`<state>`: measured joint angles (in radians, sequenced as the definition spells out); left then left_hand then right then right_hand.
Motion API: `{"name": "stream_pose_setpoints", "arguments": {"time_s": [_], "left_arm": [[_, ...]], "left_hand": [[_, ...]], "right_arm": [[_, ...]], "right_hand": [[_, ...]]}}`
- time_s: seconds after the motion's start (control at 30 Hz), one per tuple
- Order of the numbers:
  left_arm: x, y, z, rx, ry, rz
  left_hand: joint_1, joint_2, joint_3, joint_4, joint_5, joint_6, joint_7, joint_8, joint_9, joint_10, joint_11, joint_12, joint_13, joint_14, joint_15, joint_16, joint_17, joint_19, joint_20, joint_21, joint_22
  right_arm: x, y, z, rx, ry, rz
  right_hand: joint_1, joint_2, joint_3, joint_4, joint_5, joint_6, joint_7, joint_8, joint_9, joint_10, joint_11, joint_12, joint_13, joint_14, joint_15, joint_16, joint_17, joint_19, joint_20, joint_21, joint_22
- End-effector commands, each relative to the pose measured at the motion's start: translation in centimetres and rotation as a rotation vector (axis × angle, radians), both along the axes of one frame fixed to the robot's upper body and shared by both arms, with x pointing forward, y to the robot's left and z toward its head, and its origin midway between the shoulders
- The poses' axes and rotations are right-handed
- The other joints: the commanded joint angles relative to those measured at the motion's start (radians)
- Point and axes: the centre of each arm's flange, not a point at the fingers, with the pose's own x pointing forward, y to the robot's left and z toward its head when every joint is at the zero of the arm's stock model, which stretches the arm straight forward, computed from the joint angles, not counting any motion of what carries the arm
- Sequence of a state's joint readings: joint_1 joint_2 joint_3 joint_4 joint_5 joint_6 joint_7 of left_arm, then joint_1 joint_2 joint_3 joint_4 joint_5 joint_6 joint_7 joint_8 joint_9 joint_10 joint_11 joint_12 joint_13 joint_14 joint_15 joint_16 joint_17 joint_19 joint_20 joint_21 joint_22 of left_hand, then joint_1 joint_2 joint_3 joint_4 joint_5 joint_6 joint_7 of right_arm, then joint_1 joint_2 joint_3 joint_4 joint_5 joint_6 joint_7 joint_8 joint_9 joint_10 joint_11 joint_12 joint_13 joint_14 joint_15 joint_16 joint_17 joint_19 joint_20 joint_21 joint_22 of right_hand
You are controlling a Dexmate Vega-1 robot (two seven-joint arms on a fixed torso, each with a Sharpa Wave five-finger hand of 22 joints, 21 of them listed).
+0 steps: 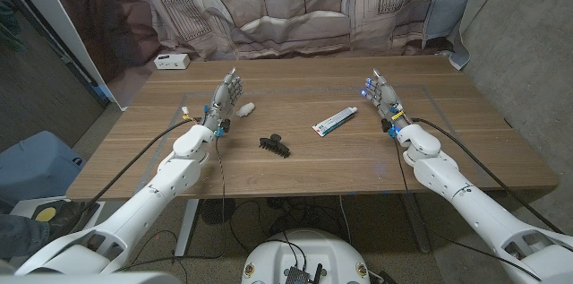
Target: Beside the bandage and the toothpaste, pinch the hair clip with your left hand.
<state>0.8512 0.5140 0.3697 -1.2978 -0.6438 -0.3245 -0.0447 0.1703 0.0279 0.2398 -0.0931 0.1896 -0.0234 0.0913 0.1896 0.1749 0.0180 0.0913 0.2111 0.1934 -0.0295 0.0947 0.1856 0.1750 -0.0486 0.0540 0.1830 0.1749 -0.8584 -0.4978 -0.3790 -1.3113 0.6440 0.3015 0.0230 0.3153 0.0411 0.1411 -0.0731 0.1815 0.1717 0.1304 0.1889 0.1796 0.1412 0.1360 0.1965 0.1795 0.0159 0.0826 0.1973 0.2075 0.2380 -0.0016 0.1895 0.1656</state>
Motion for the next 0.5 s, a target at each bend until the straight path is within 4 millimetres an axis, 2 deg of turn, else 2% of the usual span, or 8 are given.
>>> {"name": "stream_pose_setpoints", "arguments": {"time_s": [0.03,0.17,0.27,0.3,0.5], "left_arm": [[-1.6,0.4,0.5,0.071,-0.056,0.031],[-2.1,0.5,0.9,0.094,-0.088,0.040],[-2.6,0.5,1.0,0.090,-0.123,0.048],[-2.8,0.6,1.0,0.086,-0.134,0.048],[-3.7,1.0,1.0,0.103,-0.175,0.069]], "left_hand": [[0.031,0.005,0.014,-0.013,0.005,-0.005,0.008,0.004,0.003,0.003,-0.002,0.006,0.002,0.008,-0.002,0.008,0.004,-0.002,0.004,0.009,0.001],[0.056,0.007,0.023,-0.029,0.003,0.000,0.009,0.007,0.004,0.010,-0.002,0.008,0.002,0.016,-0.004,0.009,0.003,-0.006,0.010,0.008,0.001],[0.100,0.009,0.039,-0.054,-0.002,0.030,0.011,0.018,0.004,0.039,-0.002,0.018,0.003,0.049,-0.007,0.016,0.003,0.010,0.010,0.013,0.000],[0.125,0.009,0.047,-0.065,-0.005,0.053,0.013,0.025,0.005,0.062,-0.004,0.025,0.004,0.071,-0.009,0.020,0.003,0.029,0.001,0.019,0.000],[0.172,0.010,0.063,-0.076,-0.009,0.098,0.016,0.032,0.005,0.106,-0.005,0.037,0.004,0.119,-0.013,0.026,0.002,0.058,0.000,0.024,0.000]], "right_arm": [[-1.2,1.2,-1.5,0.016,-0.021,0.011],[-1.8,1.3,-1.8,0.034,-0.029,0.009],[-2.3,1.3,-2.0,0.044,-0.037,0.003],[-2.5,1.3,-2.1,0.051,-0.037,-0.001],[-3.6,1.5,-2.5,0.052,-0.044,-0.016]], "right_hand": [[0.005,-0.002,0.005,-0.001,0.003,0.010,-0.002,0.006,0.005,0.004,0.005,0.007,0.005,-0.001,0.011,0.003,0.003,0.005,0.001,0.004,0.005],[0.003,-0.005,0.003,-0.002,0.002,0.011,-0.003,0.006,0.005,0.004,0.005,0.006,0.005,-0.001,0.010,0.003,0.003,0.005,0.002,0.004,0.005],[0.003,-0.006,0.002,-0.002,0.002,0.011,-0.003,0.006,0.005,0.004,0.004,0.006,0.005,0.000,0.010,0.003,0.003,0.004,0.001,0.004,0.005],[0.003,-0.007,0.002,-0.003,0.002,0.012,-0.003,0.006,0.005,0.004,0.004,0.006,0.005,0.000,0.009,0.004,0.003,0.004,0.002,0.003,0.005],[0.002,-0.009,0.001,-0.004,0.002,0.015,-0.006,0.007,0.005,0.005,0.003,0.006,0.005,0.001,0.010,0.004,0.002,0.004,0.001,0.003,0.005]]}}
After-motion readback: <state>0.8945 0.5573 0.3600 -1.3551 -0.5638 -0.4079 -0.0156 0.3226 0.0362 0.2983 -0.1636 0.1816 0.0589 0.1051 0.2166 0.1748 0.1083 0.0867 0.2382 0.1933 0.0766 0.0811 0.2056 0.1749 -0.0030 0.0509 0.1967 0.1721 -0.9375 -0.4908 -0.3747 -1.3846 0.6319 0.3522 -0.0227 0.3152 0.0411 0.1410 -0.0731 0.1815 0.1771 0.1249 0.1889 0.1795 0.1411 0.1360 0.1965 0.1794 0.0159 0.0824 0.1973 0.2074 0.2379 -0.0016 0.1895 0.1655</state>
